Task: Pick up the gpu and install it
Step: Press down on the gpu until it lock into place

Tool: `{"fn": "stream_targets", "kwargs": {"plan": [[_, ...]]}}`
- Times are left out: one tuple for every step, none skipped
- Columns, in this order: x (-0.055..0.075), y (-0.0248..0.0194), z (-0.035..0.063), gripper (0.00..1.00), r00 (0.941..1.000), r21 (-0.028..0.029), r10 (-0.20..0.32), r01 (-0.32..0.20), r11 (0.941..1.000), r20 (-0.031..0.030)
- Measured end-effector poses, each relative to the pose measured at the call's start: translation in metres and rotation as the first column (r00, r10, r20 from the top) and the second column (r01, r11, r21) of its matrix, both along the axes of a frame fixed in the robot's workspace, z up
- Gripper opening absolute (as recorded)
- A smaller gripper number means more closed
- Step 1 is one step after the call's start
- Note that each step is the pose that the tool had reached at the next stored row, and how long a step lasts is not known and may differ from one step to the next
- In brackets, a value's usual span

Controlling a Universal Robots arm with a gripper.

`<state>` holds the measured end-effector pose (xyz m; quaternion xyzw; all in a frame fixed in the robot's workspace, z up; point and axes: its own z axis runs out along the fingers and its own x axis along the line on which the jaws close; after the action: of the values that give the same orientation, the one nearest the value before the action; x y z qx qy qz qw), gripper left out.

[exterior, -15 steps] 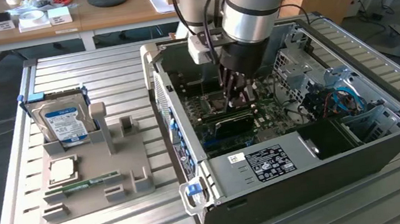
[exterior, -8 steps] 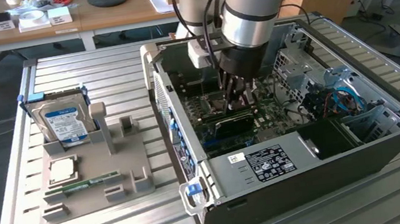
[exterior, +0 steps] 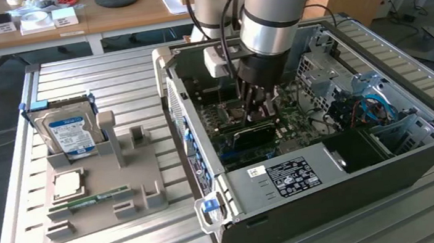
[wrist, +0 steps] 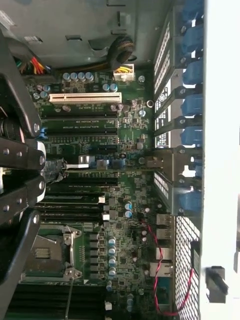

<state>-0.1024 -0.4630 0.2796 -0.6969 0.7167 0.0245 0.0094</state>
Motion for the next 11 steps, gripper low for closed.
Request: {"fn": "stream_targets", "kwargs": {"plan": [[0.0000,0.0000,-0.0008,0.11,1.0000,0.0000,0.000,0.000,1.0000,0.0000],[0.0000,0.0000,-0.0009,0.11,1.0000,-0.0002,0.000,0.000,1.0000,-0.0001],[0.0000,0.0000,-0.0010,0.11,1.0000,-0.0002,0.000,0.000,1.0000,-0.0001],[0.0000,0.0000,-0.0009,0.11,1.0000,-0.0003,0.000,0.000,1.0000,-0.0001],[0.0000,0.0001,-0.0011,0.11,1.0000,-0.0001,0.000,0.000,1.0000,0.0000],[0.0000,0.0004,-0.0013,0.11,1.0000,0.0004,0.000,0.000,1.0000,0.0002],[0.0000,0.0007,-0.0013,0.11,1.0000,0.0008,0.000,0.000,1.0000,0.0001],[0.0000,0.0009,-0.0013,0.11,1.0000,0.0010,0.000,0.000,1.0000,0.0000],[0.0000,0.0011,-0.0015,0.11,1.0000,0.0017,0.000,0.000,1.0000,0.0001],[0.0000,0.0014,-0.0016,0.11,1.0000,0.0023,0.000,0.000,1.0000,0.0000],[0.0000,0.0015,-0.0017,0.11,1.0000,0.0030,0.000,0.000,1.0000,0.0000]]}}
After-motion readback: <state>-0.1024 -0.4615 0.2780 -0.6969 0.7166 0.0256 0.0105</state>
